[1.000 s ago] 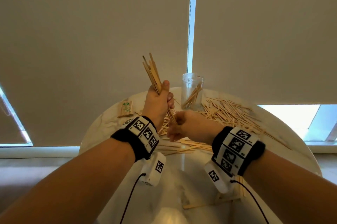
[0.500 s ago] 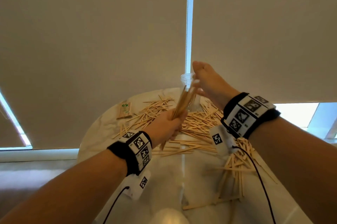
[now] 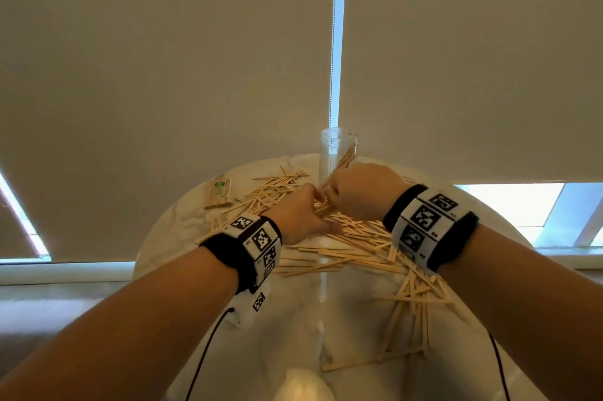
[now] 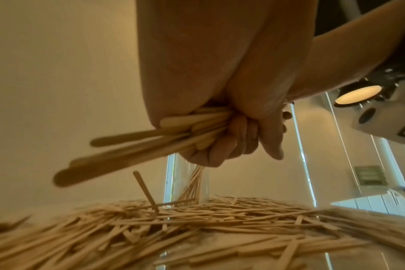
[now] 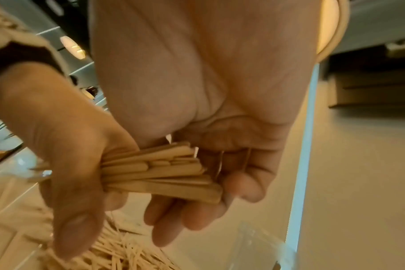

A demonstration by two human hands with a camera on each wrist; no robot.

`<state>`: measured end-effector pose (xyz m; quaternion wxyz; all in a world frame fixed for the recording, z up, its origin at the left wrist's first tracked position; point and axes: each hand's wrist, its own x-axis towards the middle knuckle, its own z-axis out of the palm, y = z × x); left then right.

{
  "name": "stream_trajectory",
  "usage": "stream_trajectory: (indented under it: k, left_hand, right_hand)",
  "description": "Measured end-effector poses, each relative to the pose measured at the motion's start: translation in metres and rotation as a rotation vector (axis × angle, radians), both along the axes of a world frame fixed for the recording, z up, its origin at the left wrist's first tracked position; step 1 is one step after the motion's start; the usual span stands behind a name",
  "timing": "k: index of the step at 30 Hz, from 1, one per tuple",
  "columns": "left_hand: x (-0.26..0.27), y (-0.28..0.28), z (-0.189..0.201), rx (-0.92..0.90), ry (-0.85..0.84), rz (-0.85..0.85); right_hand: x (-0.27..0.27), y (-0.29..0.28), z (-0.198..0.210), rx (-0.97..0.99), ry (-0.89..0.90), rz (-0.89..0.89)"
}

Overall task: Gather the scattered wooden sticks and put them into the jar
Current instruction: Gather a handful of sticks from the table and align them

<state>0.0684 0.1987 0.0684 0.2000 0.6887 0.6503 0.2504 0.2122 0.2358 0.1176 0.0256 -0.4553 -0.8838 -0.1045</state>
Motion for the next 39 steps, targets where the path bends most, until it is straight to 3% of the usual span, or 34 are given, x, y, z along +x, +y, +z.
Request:
stream_trajectory:
  k: [4, 11, 13, 17, 19, 21, 24, 26, 31, 35, 39]
  left_hand:
    - [0.000, 0.004, 0.003, 0.024, 0.027, -0.068]
    - [0.001, 0.000, 0.004, -0.028, -0.150, -0.150]
    - [0.000, -0.001, 0.005, -0.065, -0.208, -0.149]
    - [-0.014, -0.001, 0.014, -0.026, -0.124, -0.034]
    - [-0.026, 0.003, 0.019, 0.043, -0.267, 0.126]
    - [-0.033, 0.007, 0.024, 0.034, -0.516, 0.289]
    - [-0.017, 0.003, 0.029, -0.085, -0.914, 0.284]
    - [0.001, -0.002, 0.033, -0.073, -1.017, 0.258]
    - [0.010, -0.003, 0.031, -0.096, -0.953, 0.217]
    - [0.001, 0.001, 0.021, -0.072, -0.621, 0.232]
    - [-0.004, 0.006, 0.014, -0.010, -0.699, 0.265]
  right_hand:
    - [-0.010, -0.001, -0.023, 0.013, -0.063, 0.082]
    - [-0.005, 0.004, -0.035, 0.099, 0.016, 0.090]
    - [-0.001, 0.004, -0.034, 0.071, 0.052, 0.052]
    - [0.017, 0.014, -0.026, 0.054, 0.108, -0.087]
    - [0.031, 0.019, -0.020, 0.003, 0.151, -0.157]
    - [0.038, 0.022, -0.018, -0.035, 0.212, -0.183]
    - [0.028, 0.020, -0.019, -0.031, 0.237, -0.160]
    - [0.014, 0.010, -0.020, -0.006, 0.266, -0.115]
    - [0.006, -0.003, -0.021, -0.065, 0.340, -0.106]
    - [0.008, 0.001, -0.024, -0.131, 0.511, -0.137]
    - [0.007, -0.001, -0.024, -0.113, 0.551, -0.061]
